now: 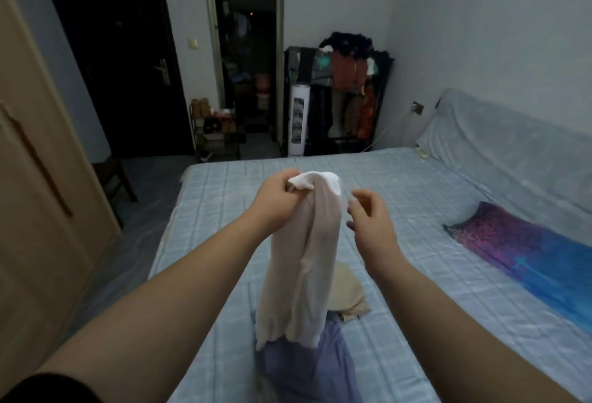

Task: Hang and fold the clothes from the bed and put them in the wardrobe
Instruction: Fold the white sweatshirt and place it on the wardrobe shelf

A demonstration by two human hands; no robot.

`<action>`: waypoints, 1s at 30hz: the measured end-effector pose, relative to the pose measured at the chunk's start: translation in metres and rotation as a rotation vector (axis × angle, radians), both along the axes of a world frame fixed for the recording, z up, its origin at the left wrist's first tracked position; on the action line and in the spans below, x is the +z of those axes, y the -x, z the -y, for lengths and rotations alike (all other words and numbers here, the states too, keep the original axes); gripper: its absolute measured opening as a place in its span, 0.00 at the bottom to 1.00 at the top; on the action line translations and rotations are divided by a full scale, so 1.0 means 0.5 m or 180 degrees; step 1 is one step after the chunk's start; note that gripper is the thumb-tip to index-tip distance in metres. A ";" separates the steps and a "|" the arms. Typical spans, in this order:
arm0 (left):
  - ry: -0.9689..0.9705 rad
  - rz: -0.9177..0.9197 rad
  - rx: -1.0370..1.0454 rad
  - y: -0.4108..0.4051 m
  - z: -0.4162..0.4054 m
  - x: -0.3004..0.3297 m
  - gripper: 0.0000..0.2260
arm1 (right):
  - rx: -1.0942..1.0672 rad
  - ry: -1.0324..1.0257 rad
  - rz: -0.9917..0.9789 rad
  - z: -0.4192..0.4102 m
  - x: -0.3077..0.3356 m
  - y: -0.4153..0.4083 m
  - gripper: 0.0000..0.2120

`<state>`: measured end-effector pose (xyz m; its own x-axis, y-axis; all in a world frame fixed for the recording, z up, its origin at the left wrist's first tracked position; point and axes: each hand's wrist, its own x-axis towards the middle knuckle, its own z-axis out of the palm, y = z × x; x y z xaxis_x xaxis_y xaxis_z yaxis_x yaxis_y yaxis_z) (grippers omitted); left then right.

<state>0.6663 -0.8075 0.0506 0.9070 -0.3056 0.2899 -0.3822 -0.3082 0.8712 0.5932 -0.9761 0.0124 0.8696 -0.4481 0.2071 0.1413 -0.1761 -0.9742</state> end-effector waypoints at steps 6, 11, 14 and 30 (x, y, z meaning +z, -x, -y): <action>0.0348 -0.0120 0.0350 -0.047 0.005 0.067 0.11 | 0.0602 0.0350 -0.0278 -0.021 -0.066 0.065 0.06; 0.0489 -0.0072 0.0319 -0.056 0.023 0.107 0.12 | 0.0608 0.1020 -0.0629 -0.061 -0.106 0.025 0.18; 0.0427 -0.0029 0.0220 -0.051 0.024 0.114 0.08 | 0.0207 0.0827 -0.0546 -0.064 -0.096 -0.003 0.21; -0.0575 0.0369 0.1088 0.030 -0.055 0.126 0.09 | -0.0418 0.0427 -0.0175 0.150 -0.016 -0.011 0.13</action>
